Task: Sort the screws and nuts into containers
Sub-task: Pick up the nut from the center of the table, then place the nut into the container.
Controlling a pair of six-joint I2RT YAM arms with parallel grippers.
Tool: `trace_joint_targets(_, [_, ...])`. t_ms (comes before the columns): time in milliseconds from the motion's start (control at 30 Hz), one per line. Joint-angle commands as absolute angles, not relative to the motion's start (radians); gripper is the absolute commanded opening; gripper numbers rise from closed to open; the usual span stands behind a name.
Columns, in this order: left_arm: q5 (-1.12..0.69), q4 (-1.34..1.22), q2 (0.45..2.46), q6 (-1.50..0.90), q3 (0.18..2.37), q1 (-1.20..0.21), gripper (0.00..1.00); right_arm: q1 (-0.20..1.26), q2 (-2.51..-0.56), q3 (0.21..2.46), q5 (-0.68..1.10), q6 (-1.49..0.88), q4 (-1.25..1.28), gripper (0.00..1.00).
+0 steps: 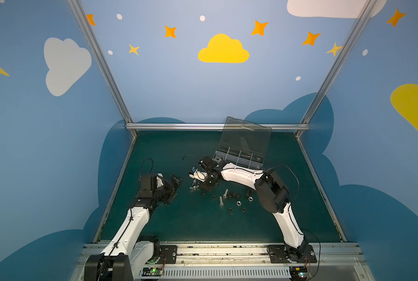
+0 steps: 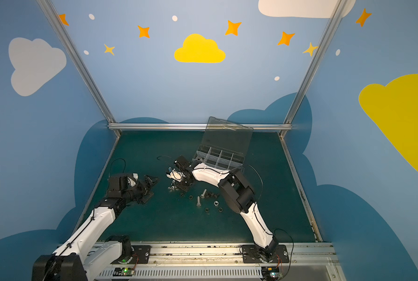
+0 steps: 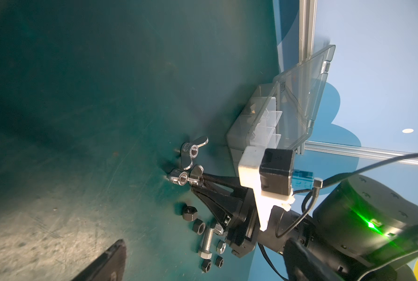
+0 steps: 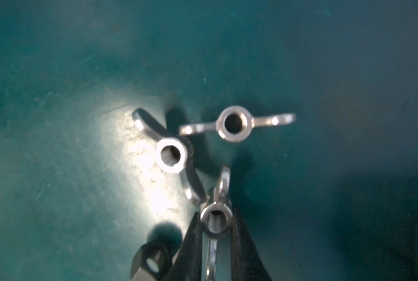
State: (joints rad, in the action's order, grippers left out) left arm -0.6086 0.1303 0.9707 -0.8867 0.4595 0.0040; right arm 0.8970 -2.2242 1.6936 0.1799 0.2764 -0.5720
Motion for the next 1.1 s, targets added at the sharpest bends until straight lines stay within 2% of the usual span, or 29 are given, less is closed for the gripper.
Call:
trace_joint_targets(0, [-0.608,0.148,0.954,-0.87,0.449,0.008,1.0,0.882,-2.142,1.668,0.212,0.258,-0.602,0.06])
trace_joint_targets(300, [-0.611,0.15,0.95,-0.871,0.448,0.011,0.99,0.82,-2.038,1.657,0.206,0.247,-0.587,0.03])
trace_joint_targets(533, [-0.612,0.152,0.949,-0.873,0.449,0.01,1.0,0.707,-2.037,1.727,0.173,0.216,-0.579,0.02])
trace_joint_targets(833, [-0.609,0.151,0.957,-0.871,0.449,0.01,0.99,0.608,-2.165,1.883,0.075,0.165,-0.604,0.04])
trace_joint_targets(1067, [-0.607,0.156,0.959,-0.871,0.452,0.011,1.0,0.587,-2.256,1.976,0.052,0.159,-0.618,0.05])
